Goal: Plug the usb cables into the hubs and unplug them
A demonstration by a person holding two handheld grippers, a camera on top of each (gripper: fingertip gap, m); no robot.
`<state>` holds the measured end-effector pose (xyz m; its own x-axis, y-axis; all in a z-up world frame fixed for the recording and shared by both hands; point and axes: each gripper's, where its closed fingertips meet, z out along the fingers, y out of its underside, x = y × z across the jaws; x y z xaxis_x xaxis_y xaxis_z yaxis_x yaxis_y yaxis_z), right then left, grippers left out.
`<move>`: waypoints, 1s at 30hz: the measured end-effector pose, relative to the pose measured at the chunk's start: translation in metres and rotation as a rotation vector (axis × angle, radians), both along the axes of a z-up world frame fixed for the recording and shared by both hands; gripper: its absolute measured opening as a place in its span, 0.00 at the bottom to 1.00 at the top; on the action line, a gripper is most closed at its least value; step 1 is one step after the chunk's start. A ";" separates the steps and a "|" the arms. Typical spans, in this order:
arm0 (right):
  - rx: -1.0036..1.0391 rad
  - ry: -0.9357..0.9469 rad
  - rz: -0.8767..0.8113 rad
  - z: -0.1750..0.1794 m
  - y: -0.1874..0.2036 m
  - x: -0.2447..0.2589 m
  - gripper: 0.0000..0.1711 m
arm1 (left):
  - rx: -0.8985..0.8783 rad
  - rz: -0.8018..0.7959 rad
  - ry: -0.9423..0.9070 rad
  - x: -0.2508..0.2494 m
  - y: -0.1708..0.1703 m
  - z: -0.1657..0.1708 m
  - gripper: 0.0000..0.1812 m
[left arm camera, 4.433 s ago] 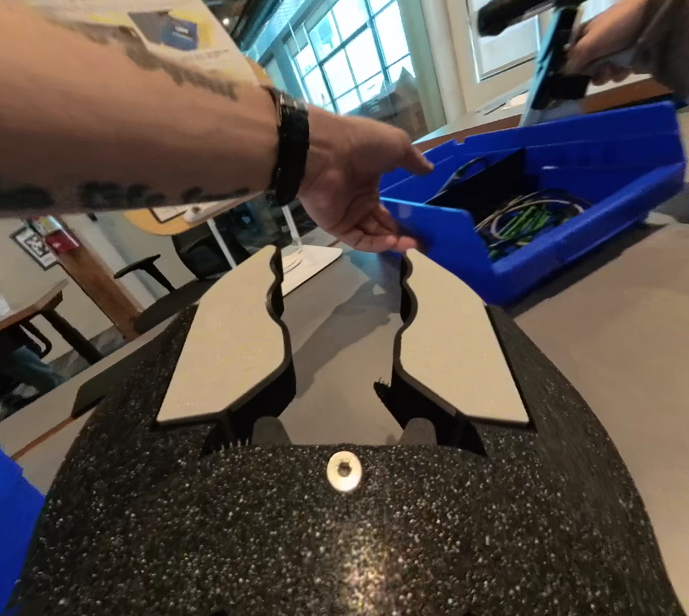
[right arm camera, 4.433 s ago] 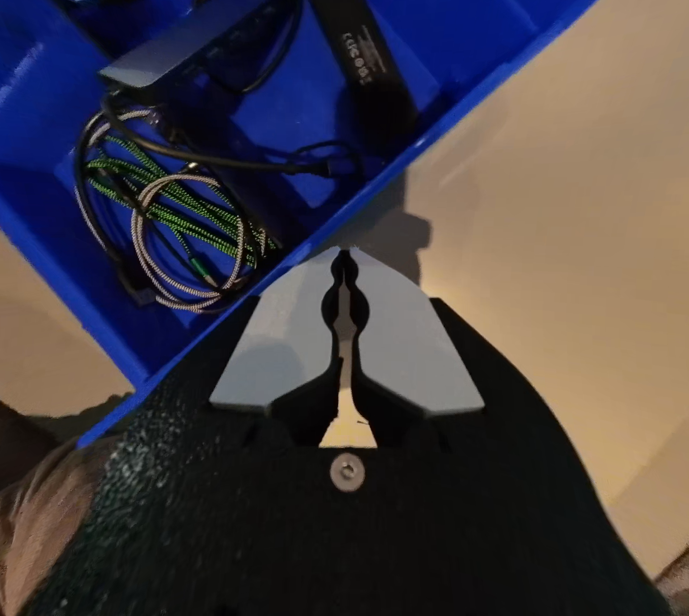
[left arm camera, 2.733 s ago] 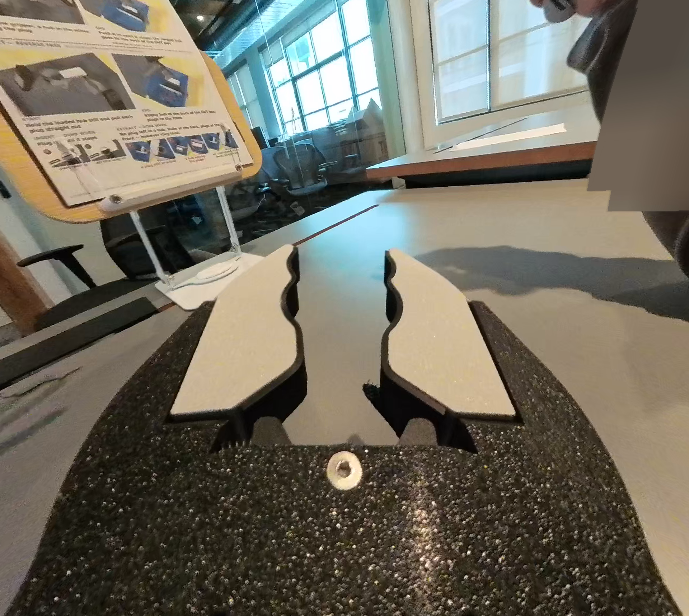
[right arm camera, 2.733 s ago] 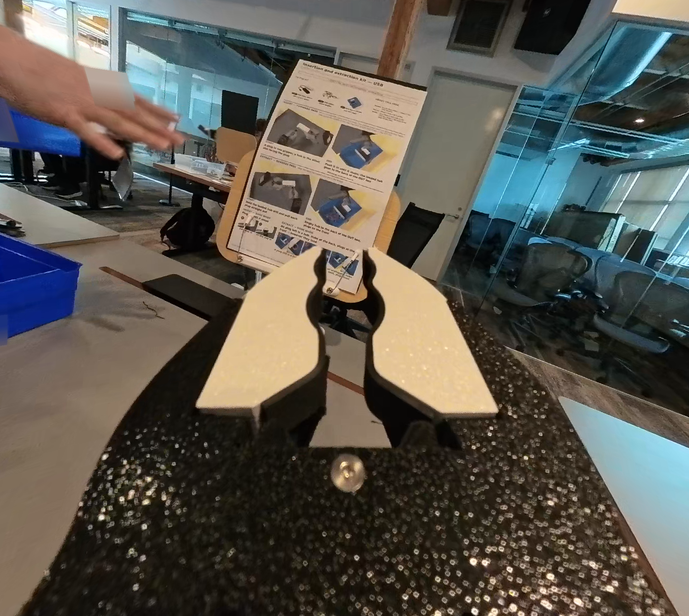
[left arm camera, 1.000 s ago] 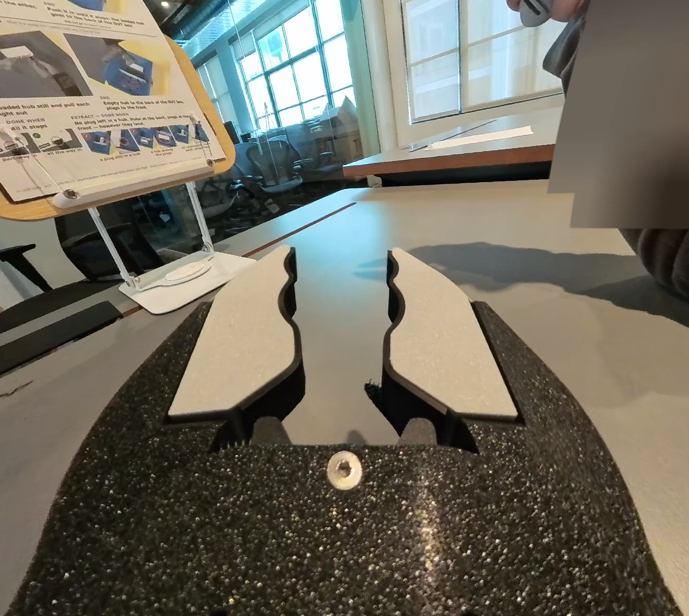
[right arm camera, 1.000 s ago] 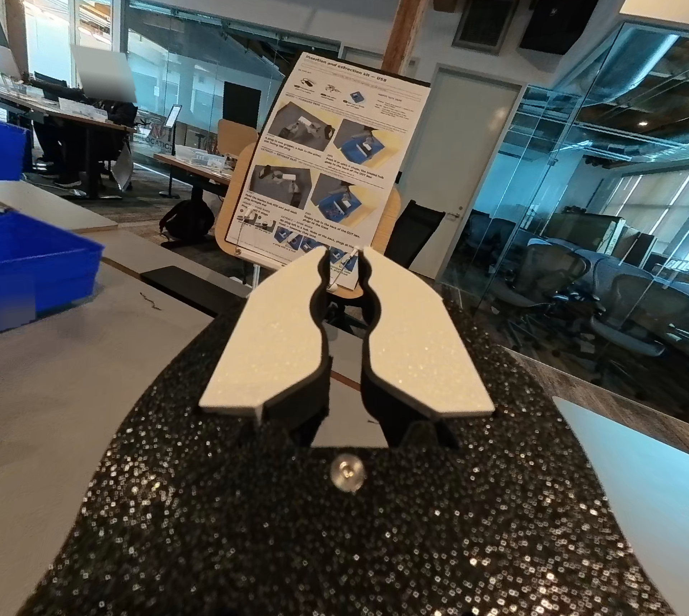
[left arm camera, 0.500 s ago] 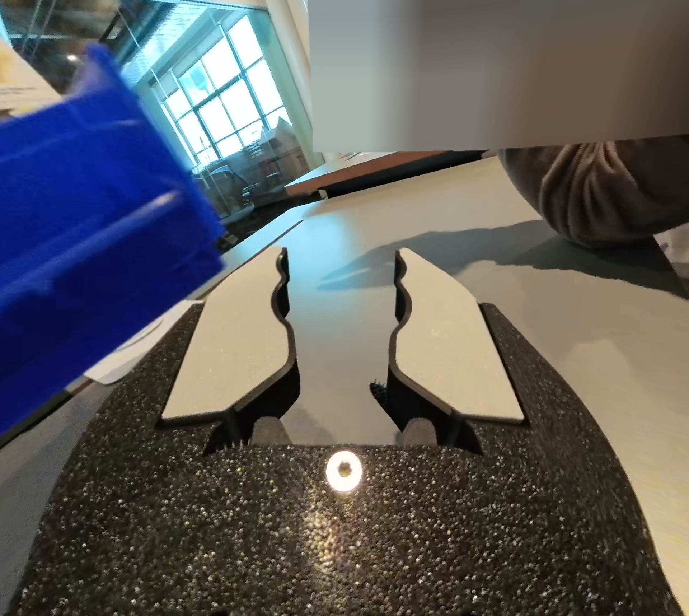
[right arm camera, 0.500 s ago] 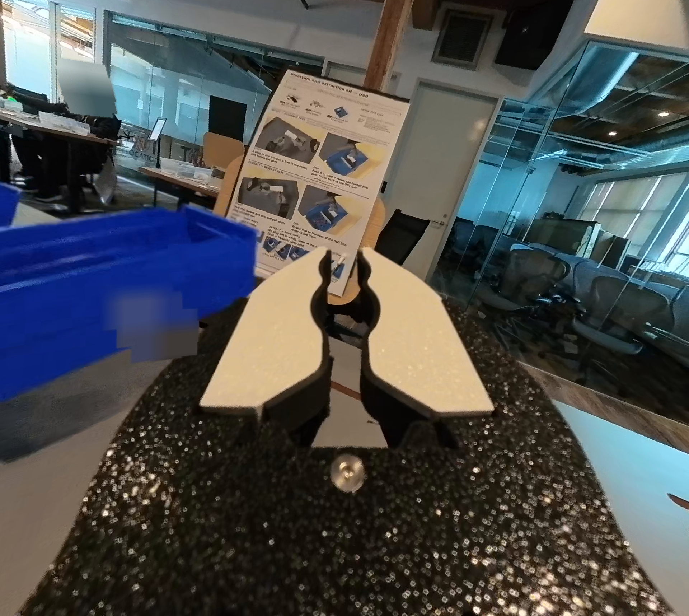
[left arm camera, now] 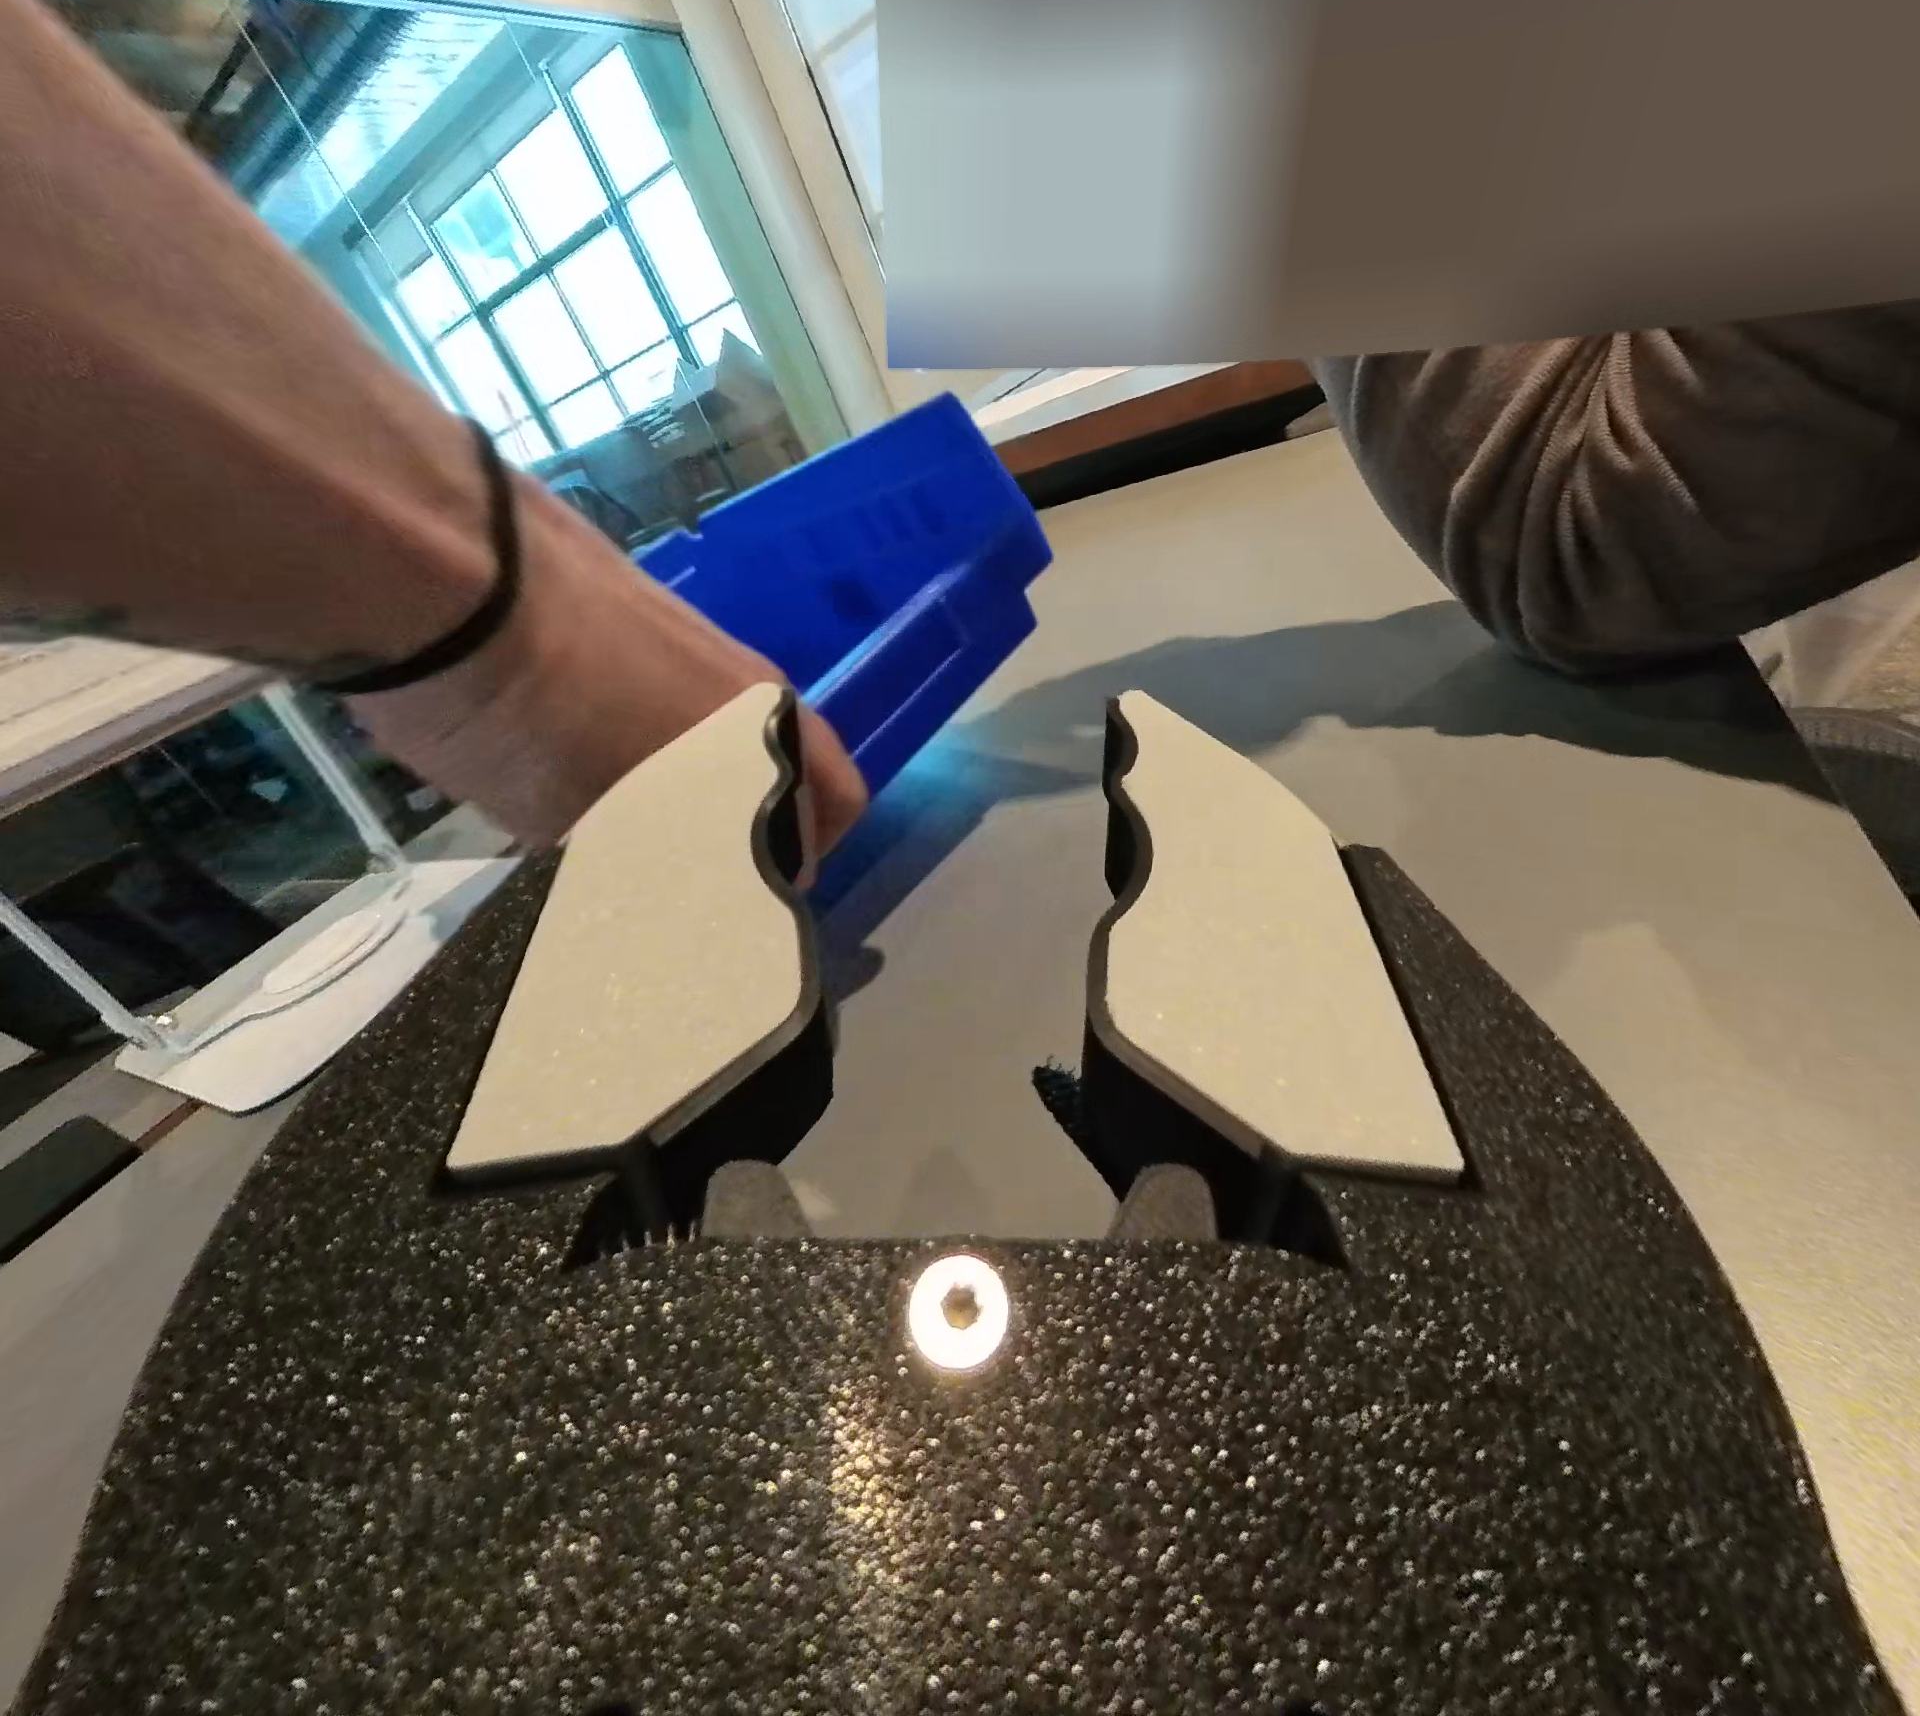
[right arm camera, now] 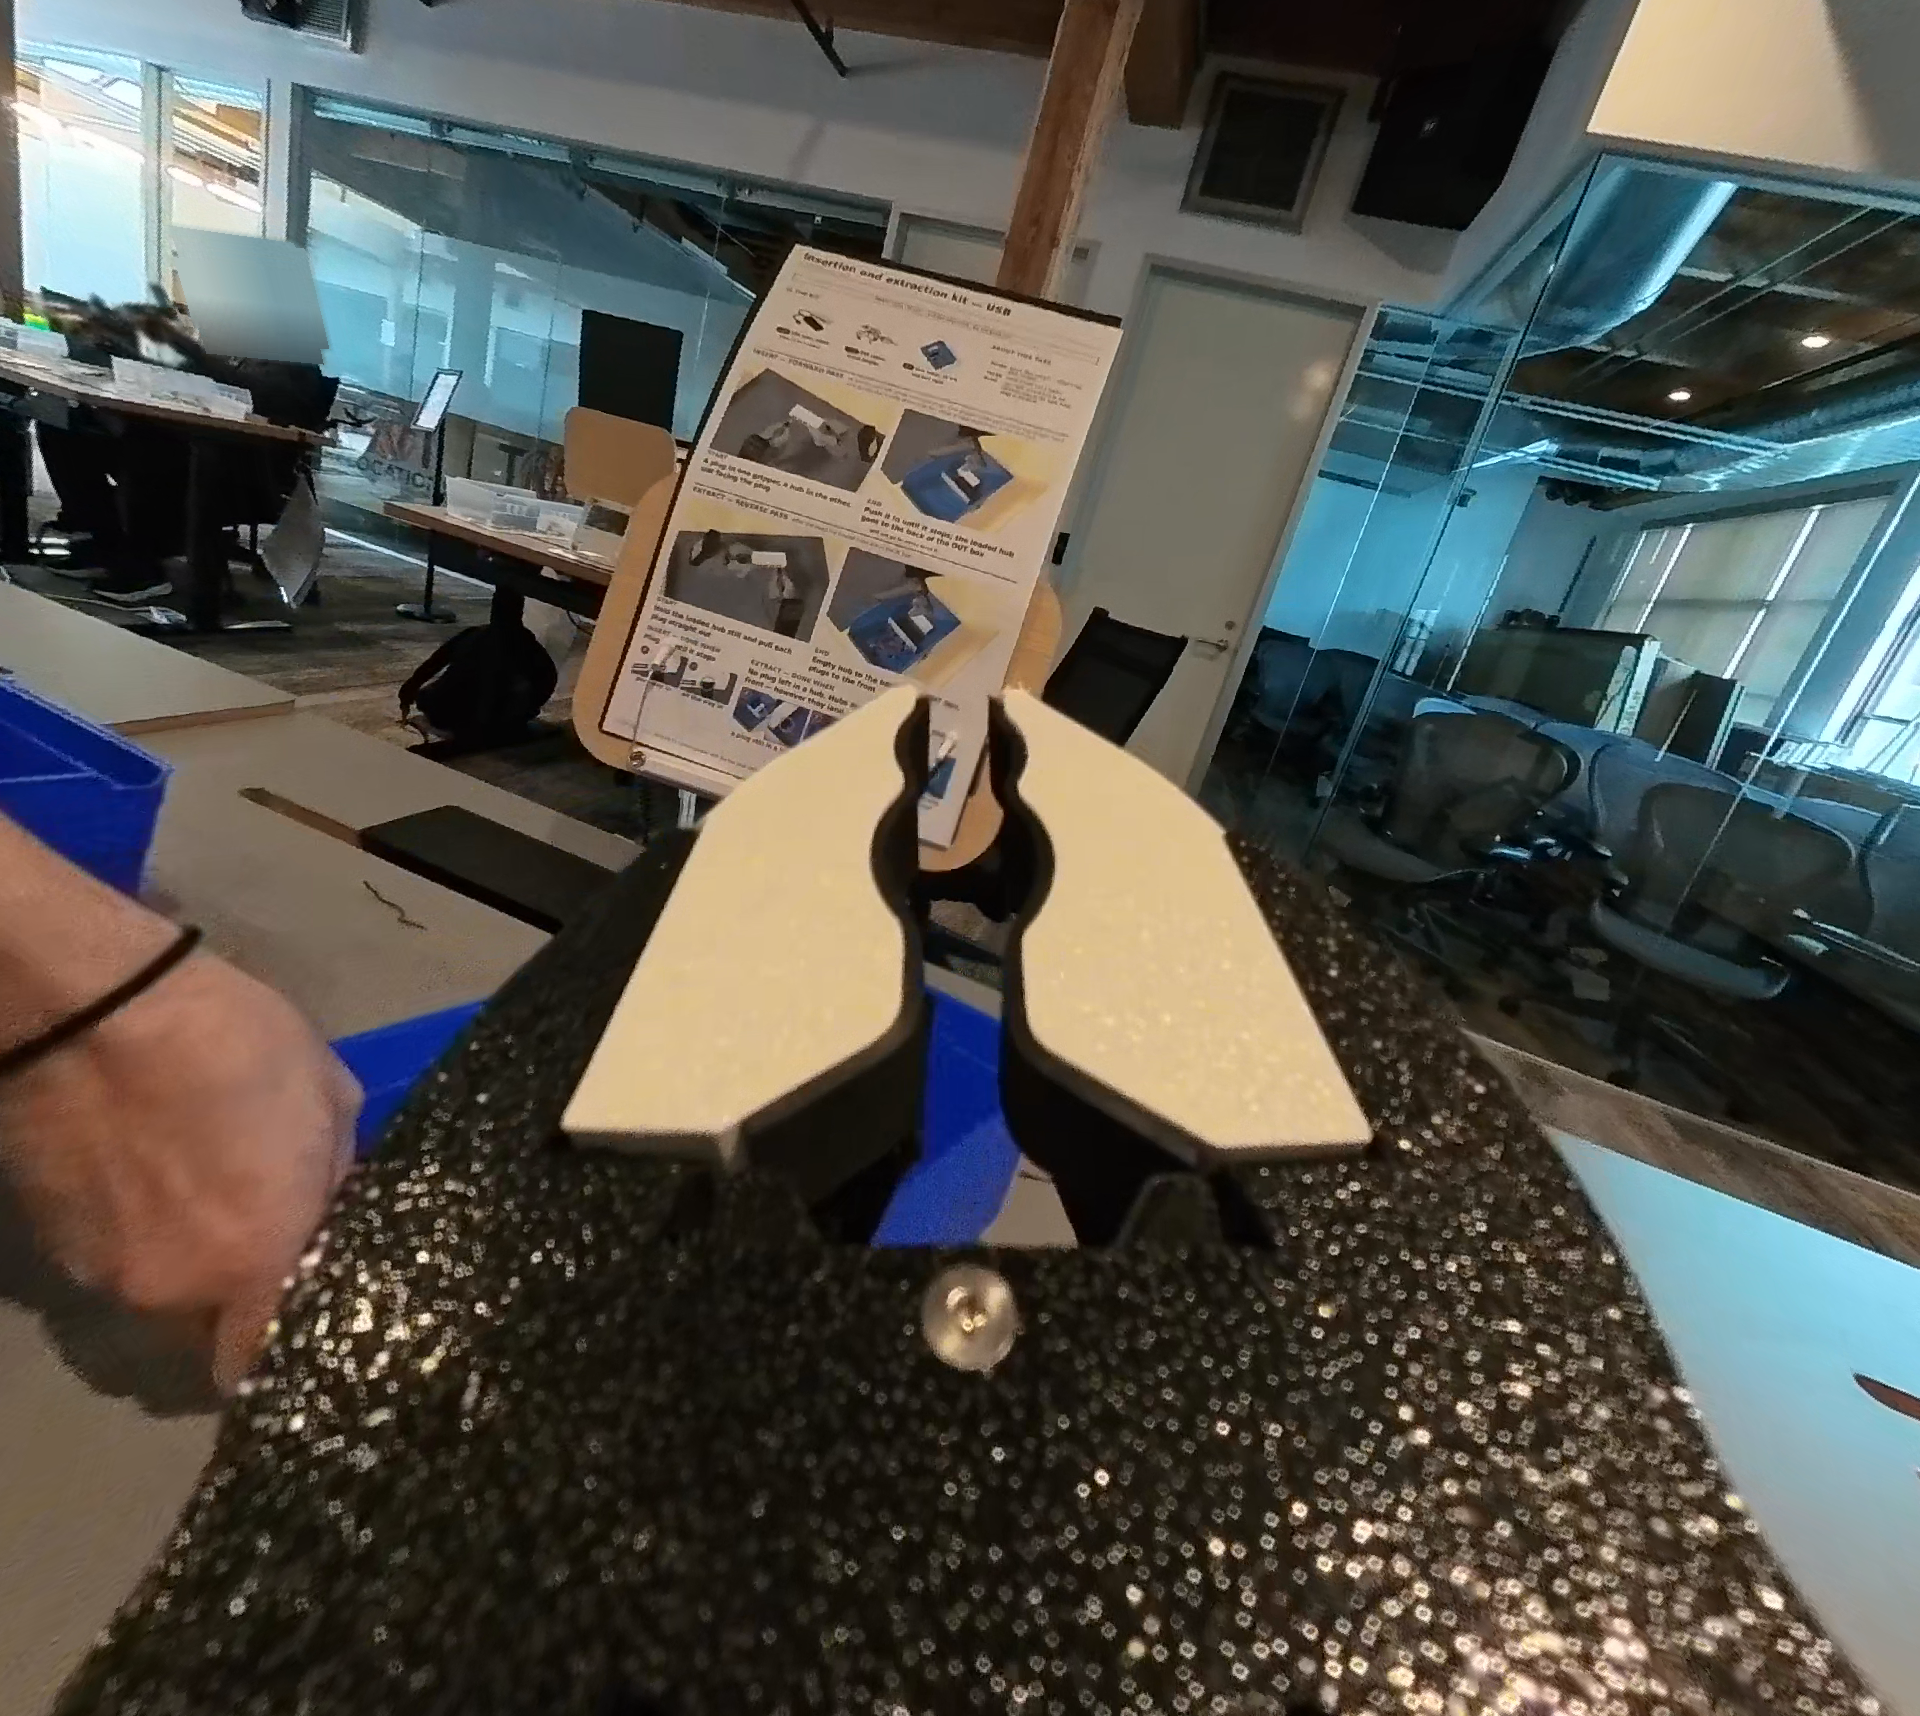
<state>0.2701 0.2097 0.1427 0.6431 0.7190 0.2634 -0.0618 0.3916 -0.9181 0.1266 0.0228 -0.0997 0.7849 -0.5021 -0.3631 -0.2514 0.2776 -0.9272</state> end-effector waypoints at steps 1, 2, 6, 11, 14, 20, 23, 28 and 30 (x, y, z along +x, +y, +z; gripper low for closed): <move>-0.006 -0.005 0.001 -0.001 0.001 -0.001 0.06 | 0.000 0.000 -0.001 0.000 0.000 0.000 0.31; -0.011 -0.010 0.002 -0.002 0.002 -0.002 0.06 | 0.000 0.000 -0.003 0.000 0.000 0.000 0.31; -0.016 -0.025 0.004 -0.005 0.004 -0.007 0.06 | 0.000 0.000 -0.009 -0.001 0.000 0.001 0.31; -0.012 -0.041 0.015 -0.006 0.004 -0.012 0.06 | 0.005 0.014 -0.023 -0.004 0.000 0.003 0.30; -0.001 -0.045 0.014 -0.006 0.003 -0.015 0.06 | 0.005 0.035 -0.043 -0.009 0.000 0.004 0.30; 0.037 -0.053 0.010 -0.003 -0.001 -0.020 0.06 | 0.008 0.088 -0.082 -0.024 0.002 0.008 0.29; 0.049 -0.050 0.004 -0.002 -0.002 -0.020 0.07 | 0.007 0.126 -0.121 -0.035 0.004 0.010 0.28; 0.068 -0.042 -0.001 0.001 -0.005 -0.018 0.07 | 0.003 0.180 -0.170 -0.051 0.005 0.012 0.27; 0.073 -0.040 0.002 0.002 -0.006 -0.018 0.07 | 0.006 0.197 -0.168 -0.054 0.005 0.013 0.27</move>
<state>0.2521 0.2035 0.1447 0.6296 0.6982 0.3408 -0.0262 0.4575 -0.8888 0.0724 0.0274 -0.0872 0.9169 -0.3320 -0.2217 -0.1435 0.2441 -0.9591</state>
